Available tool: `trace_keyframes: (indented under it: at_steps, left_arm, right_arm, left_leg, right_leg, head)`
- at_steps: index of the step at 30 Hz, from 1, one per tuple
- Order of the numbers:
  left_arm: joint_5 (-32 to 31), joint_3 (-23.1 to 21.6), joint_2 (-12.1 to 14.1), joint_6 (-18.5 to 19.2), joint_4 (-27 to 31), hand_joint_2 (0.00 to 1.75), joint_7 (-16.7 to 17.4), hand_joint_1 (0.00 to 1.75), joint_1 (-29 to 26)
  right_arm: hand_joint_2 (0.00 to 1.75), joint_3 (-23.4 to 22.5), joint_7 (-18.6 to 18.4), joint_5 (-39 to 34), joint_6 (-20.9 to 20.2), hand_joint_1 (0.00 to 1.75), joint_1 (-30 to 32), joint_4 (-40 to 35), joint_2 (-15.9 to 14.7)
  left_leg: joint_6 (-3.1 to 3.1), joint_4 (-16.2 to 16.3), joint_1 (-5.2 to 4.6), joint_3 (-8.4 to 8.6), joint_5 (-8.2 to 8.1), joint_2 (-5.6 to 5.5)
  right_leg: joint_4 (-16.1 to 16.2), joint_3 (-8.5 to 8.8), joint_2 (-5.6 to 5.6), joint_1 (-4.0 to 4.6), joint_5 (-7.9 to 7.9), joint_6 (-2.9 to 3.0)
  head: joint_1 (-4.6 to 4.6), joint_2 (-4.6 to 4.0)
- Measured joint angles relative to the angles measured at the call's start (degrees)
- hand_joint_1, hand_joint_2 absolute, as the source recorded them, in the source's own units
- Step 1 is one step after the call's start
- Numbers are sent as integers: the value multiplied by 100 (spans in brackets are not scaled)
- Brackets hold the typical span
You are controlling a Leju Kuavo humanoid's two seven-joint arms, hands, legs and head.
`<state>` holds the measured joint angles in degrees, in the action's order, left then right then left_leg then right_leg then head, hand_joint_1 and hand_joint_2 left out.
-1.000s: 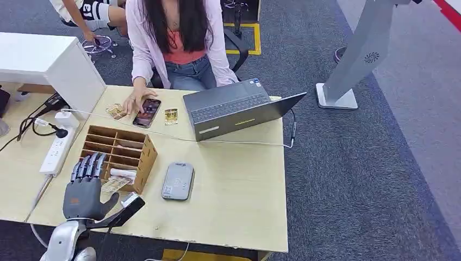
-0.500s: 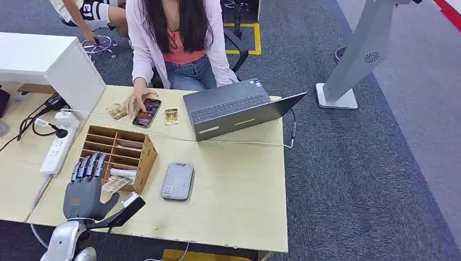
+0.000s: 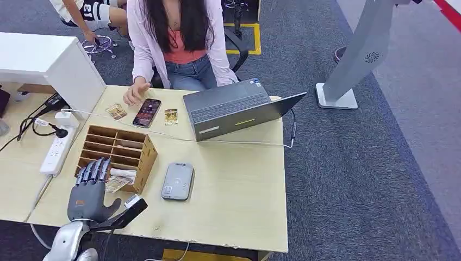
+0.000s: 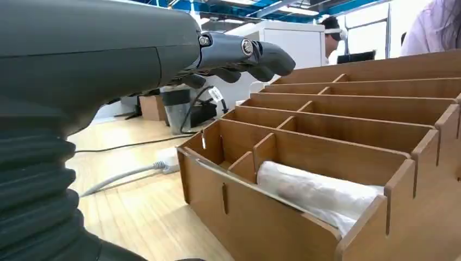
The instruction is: Pass the card to the sensor for recognition and then transmit it.
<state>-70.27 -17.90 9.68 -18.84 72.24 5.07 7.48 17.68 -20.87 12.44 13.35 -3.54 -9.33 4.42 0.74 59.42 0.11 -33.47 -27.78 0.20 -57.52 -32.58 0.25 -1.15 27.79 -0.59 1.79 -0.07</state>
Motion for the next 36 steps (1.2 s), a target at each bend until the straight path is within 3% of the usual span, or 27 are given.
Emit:
trace_keyframes:
  at_steps: [15, 16, 36]
  left_arm:
    - [37, 0, -11, -15, -33, 175, 4, 0, 0]
    - [42, 0, -11, -17, -35, 175, 4, 175, 0]
    - [188, 0, -13, -273, -35, 175, -199, 175, 10]
  right_arm:
    - [175, 0, 0, 9, -2, 0, 1, 0, 0]
    - [175, 0, 0, 9, -7, 0, 1, 0, -2]
    - [175, 0, 33, 26, 2, 0, 0, 0, 0]
  left_leg:
    - [0, 0, 0, 0, 0, 0]
    - [0, 0, 0, 0, 0, 0]
    - [0, 0, 0, 1, 0, 0]
  right_leg:
    - [0, 0, 0, 0, 0, 0]
    - [0, 0, 0, 0, 0, 0]
    - [0, 1, 0, 0, 0, 0]
  head:
    - [-2, 0]
    - [0, 0]
    - [0, 0]
